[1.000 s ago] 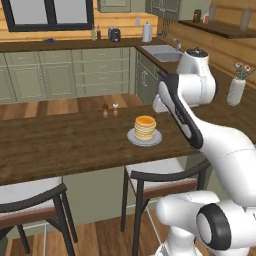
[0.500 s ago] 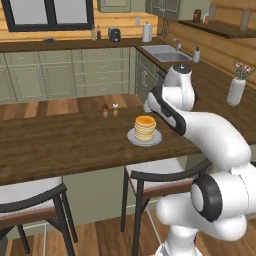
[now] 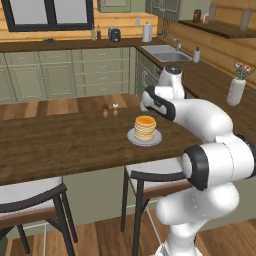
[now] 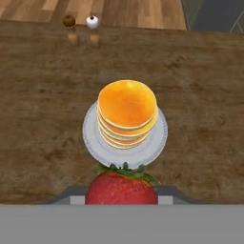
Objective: Take the strawberry from the fridge and place it on top of the pancake, located on the dining counter.
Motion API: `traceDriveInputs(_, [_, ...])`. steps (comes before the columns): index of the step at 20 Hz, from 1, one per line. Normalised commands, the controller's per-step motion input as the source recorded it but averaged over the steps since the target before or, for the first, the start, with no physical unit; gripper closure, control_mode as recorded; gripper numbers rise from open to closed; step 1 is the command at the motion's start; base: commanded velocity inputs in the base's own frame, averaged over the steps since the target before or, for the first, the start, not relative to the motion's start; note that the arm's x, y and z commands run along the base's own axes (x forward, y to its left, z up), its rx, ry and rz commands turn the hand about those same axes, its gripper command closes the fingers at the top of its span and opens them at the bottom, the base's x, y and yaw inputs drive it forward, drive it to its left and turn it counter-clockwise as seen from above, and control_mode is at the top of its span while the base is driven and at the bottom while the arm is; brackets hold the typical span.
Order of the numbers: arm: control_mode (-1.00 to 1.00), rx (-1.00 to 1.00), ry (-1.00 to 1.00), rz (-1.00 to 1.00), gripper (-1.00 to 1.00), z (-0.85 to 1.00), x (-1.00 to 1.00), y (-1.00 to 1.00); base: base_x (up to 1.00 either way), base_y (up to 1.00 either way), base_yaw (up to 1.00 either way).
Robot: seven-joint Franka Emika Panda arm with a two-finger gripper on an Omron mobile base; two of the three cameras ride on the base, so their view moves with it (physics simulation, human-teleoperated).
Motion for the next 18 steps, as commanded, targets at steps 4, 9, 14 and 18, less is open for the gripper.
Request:
traceDriveInputs(4, [-1.0, 0.0, 0.02, 0.0, 1.0, -0.41, 0.33, 0.0, 0.0, 0.0, 0.0])
traceDriveInputs(9, [-1.0, 0.0, 0.0, 0.0, 1.0, -0.18, 0.65, 0.0, 0.0, 0.0, 0.0])
traceDriveInputs(14, [-1.0, 0.0, 0.02, 0.0, 1.0, -0.21, 0.53, 0.0, 0.0, 0.0, 0.0])
traceDriveInputs(18, [-1.0, 0.0, 0.03, 0.0, 1.0, -0.33, 0.46, 0.0, 0.0, 0.0, 0.0])
